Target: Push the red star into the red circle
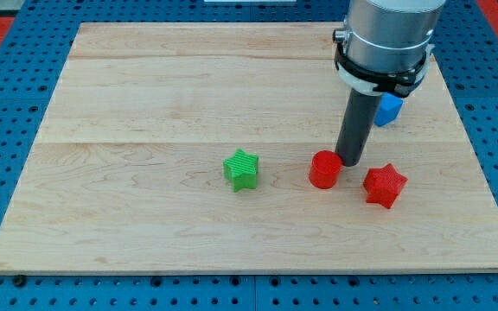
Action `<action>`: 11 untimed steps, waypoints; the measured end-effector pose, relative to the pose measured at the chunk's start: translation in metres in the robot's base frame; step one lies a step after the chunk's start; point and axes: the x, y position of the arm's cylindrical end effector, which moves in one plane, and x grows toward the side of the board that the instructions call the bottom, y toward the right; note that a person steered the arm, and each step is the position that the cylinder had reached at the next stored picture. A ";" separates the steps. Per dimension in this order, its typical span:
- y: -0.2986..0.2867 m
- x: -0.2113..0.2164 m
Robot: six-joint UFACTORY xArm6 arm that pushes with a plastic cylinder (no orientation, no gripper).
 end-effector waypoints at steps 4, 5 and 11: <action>0.058 0.031; 0.000 0.031; -0.029 0.080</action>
